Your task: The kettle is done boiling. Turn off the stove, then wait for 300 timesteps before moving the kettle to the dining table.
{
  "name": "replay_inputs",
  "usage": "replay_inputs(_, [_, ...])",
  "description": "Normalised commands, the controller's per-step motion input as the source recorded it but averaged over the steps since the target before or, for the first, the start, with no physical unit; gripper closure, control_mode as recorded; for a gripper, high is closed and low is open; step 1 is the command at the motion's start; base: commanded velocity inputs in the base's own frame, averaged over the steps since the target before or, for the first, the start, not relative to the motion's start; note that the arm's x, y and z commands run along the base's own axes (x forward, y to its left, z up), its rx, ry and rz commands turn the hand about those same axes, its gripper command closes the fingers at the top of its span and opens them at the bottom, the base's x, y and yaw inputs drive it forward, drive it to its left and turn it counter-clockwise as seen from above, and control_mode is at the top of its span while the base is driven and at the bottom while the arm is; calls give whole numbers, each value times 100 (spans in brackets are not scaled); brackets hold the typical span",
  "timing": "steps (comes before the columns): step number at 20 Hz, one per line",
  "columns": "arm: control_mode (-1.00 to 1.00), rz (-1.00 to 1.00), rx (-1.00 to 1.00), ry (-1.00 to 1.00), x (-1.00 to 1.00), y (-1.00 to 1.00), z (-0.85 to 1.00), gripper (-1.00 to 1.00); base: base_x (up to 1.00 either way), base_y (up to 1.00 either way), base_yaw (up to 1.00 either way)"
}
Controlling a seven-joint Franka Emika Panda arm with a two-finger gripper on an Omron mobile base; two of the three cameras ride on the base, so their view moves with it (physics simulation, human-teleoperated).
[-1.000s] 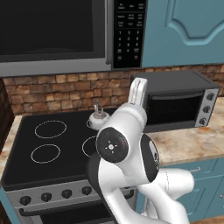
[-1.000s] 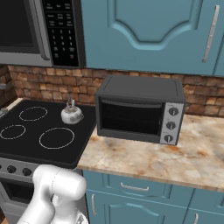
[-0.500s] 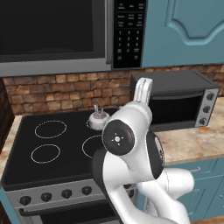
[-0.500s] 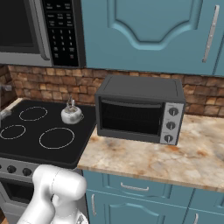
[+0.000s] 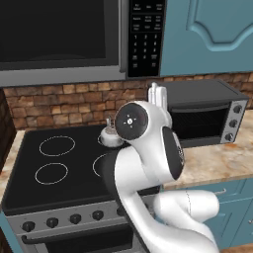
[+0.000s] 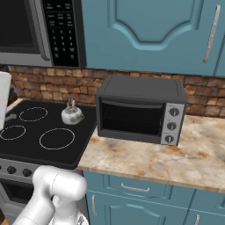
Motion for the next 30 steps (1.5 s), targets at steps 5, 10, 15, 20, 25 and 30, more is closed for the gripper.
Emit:
replay_inputs(5, [-100,3,-12,49,17,7,-1,-100,0,0,0])
replay_inputs(10, [-100,9,-5,20,6,44,-24,-100,0,0,0])
replay_inputs(15, [-100,21,0,10,8,22,-35,-100,0,0,0])
replay_inputs(20, [-100,21,-1,5,6,-1,-35,-100,0,0,0])
replay_inputs(25, [-100,12,-2,2,7,-11,-20,-100,0,0,0])
replay_inputs(30, [-100,20,-7,5,28,-6,-5,-100,0,0,0])
